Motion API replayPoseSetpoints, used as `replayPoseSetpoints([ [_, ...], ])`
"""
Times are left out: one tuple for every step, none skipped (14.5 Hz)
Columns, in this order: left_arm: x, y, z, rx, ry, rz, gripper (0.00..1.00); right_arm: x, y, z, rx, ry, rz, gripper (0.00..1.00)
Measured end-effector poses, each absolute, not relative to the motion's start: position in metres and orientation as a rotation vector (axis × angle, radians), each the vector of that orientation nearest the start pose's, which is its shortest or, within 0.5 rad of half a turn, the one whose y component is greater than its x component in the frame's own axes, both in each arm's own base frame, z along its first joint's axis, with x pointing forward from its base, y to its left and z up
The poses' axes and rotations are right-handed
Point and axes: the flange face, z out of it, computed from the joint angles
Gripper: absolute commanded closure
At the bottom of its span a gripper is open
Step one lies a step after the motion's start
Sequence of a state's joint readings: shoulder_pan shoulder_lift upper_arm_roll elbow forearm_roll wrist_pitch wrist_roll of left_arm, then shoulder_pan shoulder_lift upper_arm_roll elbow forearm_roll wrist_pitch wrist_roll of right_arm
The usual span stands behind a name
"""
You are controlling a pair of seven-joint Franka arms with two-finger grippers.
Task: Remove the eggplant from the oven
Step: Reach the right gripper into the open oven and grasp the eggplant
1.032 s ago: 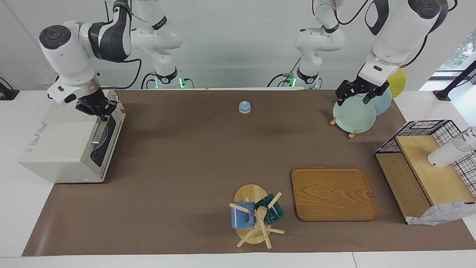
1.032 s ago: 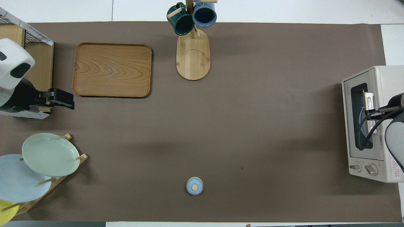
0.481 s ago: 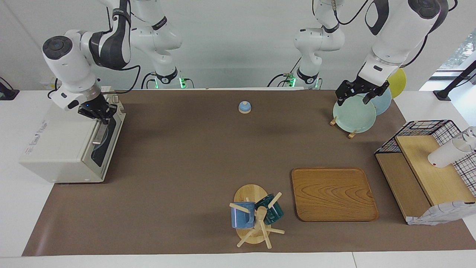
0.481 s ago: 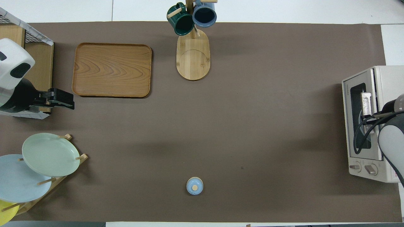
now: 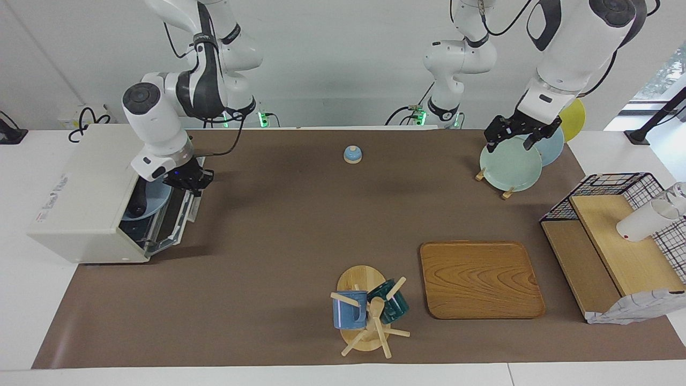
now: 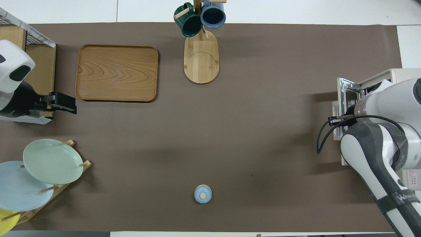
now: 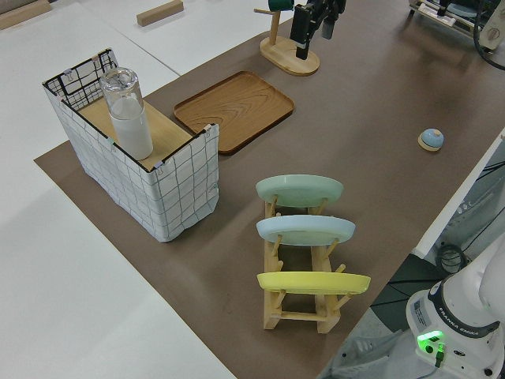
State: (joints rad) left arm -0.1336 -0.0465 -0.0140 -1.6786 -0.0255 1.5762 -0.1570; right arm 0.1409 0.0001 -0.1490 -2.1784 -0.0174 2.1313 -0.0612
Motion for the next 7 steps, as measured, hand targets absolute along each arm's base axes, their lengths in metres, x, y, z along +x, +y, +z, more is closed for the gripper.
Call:
replayPoseSetpoints([
  [0.532, -0.081, 0.6, -3.156, -0.02, 0.093, 0.0, 0.528, -0.001, 0.374, -3.143, -0.096, 0.064, 1.0],
  [0.532, -0.08, 0.6, -3.156, -0.024, 0.092, 0.0, 0.527, 0.003, 0.363, -3.142, -0.105, 0.046, 1.0],
  [0.532, -0.078, 0.6, -3.157, -0.027, 0.091, 0.0, 0.524, 0.007, 0.352, -3.143, -0.114, 0.023, 1.0],
  [0.533, -0.077, 0.6, -3.157, -0.032, 0.091, 0.0, 0.523, 0.008, 0.345, -3.144, -0.114, 0.006, 1.0],
  [0.533, -0.076, 0.6, -3.157, -0.036, 0.091, 0.0, 0.522, 0.009, 0.341, -3.145, -0.103, -0.001, 1.0],
  [0.533, -0.075, 0.6, -3.157, -0.037, 0.09, 0.0, 0.522, 0.01, 0.338, -3.146, -0.096, -0.004, 1.0],
  [0.533, -0.075, 0.6, -3.157, -0.038, 0.087, 0.0, 0.522, 0.01, 0.336, -3.146, -0.093, -0.003, 1.0],
])
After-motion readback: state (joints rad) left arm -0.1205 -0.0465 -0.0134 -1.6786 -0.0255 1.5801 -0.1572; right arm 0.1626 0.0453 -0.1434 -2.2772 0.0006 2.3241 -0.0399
